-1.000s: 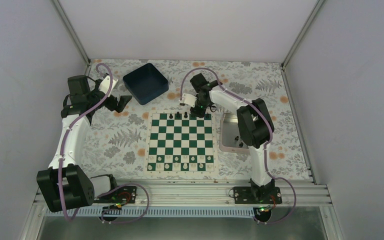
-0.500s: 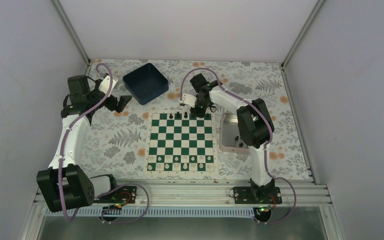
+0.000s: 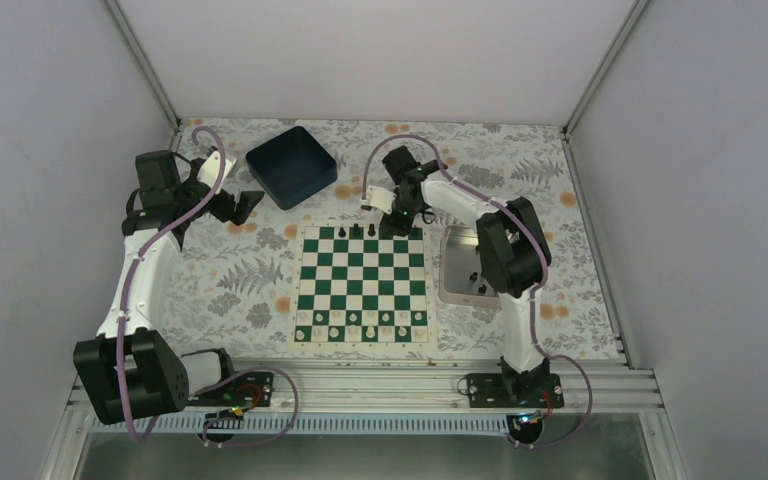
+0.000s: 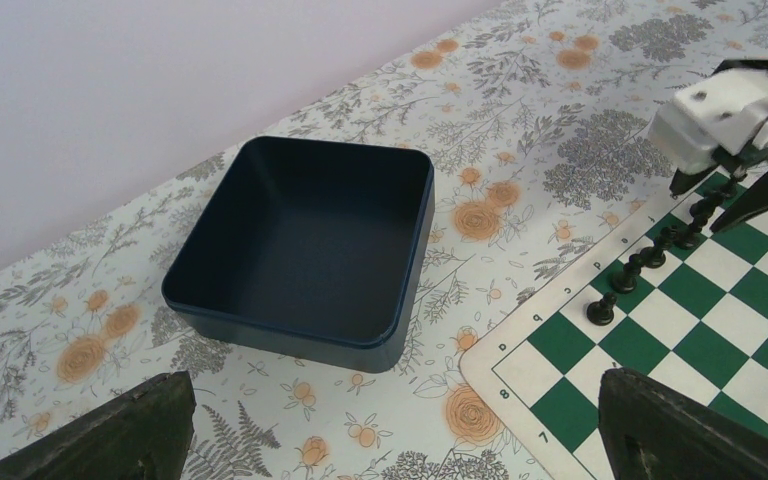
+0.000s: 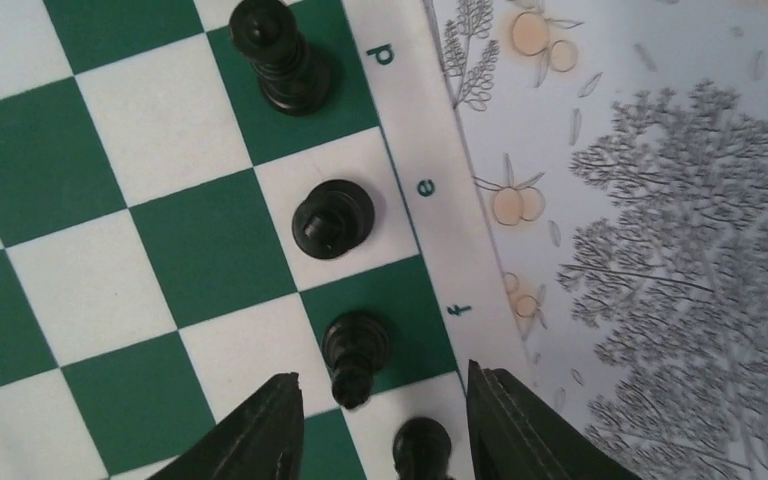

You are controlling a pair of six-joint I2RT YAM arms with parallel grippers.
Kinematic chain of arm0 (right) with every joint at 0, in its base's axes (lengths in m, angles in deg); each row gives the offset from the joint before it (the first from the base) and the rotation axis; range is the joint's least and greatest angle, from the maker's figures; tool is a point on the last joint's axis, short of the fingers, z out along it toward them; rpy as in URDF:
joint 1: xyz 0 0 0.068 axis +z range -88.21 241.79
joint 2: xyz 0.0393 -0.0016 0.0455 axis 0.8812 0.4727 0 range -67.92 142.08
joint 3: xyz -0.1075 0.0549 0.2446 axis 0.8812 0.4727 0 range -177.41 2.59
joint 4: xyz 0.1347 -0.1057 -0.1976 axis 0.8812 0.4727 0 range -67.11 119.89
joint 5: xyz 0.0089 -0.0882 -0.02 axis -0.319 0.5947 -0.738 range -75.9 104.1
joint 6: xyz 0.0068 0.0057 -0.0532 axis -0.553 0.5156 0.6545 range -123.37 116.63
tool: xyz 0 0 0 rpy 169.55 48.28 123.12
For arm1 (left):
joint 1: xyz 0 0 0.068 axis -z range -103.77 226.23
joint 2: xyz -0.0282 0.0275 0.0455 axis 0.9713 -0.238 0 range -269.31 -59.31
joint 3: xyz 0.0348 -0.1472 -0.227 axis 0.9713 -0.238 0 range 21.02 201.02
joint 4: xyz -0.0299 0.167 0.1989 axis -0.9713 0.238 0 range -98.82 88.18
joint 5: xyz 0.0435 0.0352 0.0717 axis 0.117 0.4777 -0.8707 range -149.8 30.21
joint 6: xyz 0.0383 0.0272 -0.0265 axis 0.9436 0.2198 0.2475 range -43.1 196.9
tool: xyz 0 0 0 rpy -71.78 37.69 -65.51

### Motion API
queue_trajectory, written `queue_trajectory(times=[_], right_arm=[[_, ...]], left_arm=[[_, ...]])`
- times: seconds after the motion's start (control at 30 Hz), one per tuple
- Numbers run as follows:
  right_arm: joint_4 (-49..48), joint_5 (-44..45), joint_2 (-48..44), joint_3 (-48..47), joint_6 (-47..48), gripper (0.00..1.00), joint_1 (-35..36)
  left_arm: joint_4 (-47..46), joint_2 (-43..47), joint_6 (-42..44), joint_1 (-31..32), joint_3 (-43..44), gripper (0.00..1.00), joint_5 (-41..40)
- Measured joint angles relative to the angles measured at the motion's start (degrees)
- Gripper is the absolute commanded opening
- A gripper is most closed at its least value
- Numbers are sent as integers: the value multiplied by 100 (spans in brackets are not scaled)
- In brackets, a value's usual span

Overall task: Set up the chess pieces on the board
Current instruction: Adjust the chess piece on the chessboard, then pick up the chess piece from the storage box.

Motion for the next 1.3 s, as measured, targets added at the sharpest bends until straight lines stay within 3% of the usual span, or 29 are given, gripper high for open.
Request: queue_trajectory(times=[0.17, 0.3, 0.53, 0.8, 1.0, 1.3], right_arm=[[83, 2, -468, 17, 9, 46, -210], [173, 13, -1360, 299, 22, 46, -645], [540, 164, -3230, 1668, 177, 44, -1707], [907, 184, -4006, 2855, 461, 42, -2824], [1051, -116, -4103, 3633, 542, 48, -2736], [940, -236, -4225, 4288, 542, 46, -2363]], left_arm=[[0, 0, -2, 0, -2, 100, 0], [0, 2, -2, 0, 0, 100, 0], [7, 2, -2, 0, -2, 100, 2], [15, 2, -2, 0, -2, 100, 9], [17, 2, 0, 0, 0, 100, 22], [17, 0, -2, 0, 0, 100, 20]])
